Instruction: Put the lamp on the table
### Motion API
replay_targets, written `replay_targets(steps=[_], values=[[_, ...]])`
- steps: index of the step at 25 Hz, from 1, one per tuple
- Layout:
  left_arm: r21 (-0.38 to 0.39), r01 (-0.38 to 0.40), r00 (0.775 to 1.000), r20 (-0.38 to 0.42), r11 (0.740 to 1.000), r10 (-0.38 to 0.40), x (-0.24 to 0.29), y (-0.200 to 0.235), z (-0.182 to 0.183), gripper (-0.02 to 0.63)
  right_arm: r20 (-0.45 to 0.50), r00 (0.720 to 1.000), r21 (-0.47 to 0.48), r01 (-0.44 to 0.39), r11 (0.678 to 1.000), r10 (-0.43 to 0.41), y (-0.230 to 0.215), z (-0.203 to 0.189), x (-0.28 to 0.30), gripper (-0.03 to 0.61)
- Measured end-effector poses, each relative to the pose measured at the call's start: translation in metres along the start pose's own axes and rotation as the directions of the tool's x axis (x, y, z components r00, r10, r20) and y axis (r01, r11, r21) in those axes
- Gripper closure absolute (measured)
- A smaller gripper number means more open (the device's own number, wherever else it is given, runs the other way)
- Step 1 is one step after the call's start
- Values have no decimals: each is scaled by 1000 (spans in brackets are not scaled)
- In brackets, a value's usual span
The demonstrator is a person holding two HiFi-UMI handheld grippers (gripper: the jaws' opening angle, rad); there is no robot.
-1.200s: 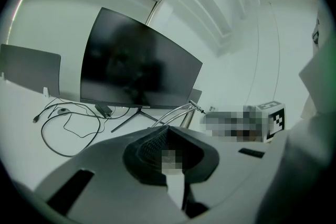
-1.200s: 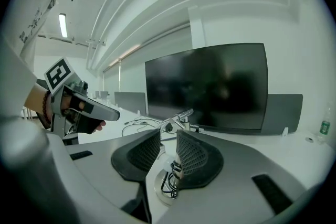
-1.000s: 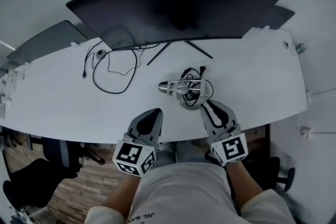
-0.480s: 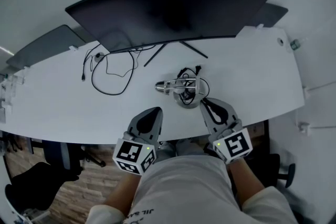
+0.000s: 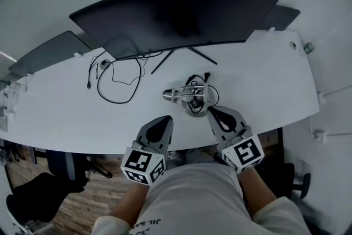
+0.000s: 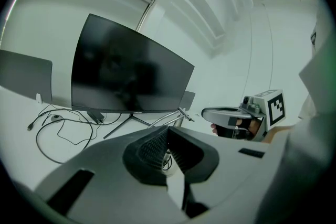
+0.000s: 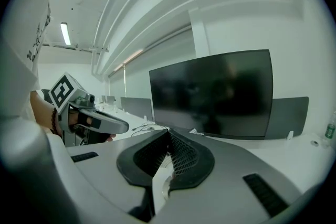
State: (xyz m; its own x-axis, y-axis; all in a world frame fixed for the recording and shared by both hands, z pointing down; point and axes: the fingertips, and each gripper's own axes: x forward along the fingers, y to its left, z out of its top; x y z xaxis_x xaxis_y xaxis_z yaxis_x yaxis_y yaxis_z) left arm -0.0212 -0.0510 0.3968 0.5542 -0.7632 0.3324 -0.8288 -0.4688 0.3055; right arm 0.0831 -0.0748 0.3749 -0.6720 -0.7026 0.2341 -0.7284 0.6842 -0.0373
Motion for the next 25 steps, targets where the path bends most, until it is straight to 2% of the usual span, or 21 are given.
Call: replay_targets(steps=[16,25], values=[[17,0,1000,-14,1000,0,-3,-10,-2,611,-22,1000,25,-22,999,23,6,-6,-9,548],[19,1,1000,-14,1000,-1,-8,-19,-6,611,-11,1000,3,-28,1000,28,7,-9,-15,548]])
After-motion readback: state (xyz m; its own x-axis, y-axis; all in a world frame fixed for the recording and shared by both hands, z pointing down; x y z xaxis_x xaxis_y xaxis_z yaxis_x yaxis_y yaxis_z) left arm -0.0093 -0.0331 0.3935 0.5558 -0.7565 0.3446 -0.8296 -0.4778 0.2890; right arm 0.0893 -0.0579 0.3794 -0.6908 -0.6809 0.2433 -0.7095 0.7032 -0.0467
